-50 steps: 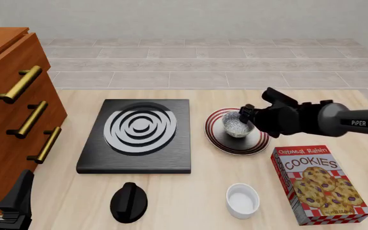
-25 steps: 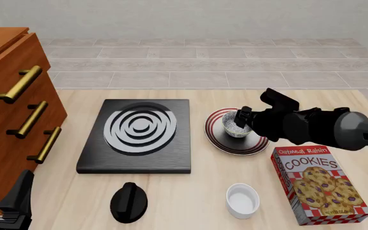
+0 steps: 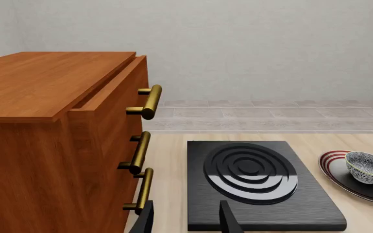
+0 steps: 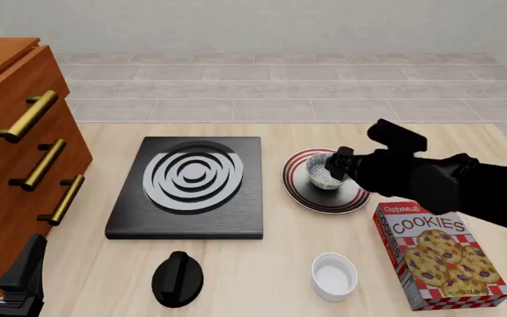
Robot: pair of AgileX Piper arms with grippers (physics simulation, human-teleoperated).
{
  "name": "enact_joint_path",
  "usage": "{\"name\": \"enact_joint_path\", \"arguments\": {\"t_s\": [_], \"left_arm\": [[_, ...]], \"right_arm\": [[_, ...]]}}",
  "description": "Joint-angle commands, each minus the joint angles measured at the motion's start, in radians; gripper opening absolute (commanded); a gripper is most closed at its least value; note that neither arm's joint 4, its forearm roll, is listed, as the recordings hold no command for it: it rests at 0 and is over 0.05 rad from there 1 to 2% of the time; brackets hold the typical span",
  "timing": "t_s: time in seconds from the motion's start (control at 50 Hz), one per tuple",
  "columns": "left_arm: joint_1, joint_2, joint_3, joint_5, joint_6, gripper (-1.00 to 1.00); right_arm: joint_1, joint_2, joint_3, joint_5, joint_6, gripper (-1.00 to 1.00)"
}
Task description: Pick the akita bowl next to the ramekin and place it on the plate.
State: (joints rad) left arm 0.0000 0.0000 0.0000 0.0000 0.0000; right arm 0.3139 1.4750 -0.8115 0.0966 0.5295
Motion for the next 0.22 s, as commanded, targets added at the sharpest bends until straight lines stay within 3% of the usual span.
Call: {"name": "enact_joint_path", "arguments": {"t_s": [0.02,0.14,0.22], "left_arm": [[0.000,0.000,0.000,0.000,0.000,1.00],[0.000,0.000,0.000,0.000,0.000,1.00],[0.000,0.000,0.000,0.000,0.000,1.00]], "right_arm": [[0.025,-0.140,0.056,-0.018,-0.041,1.00],[0.062,-0.187,0.091,-0.016,0.002,1.00],[0.109,-0.297,0.136,-0.030,0.007,1.00]]}}
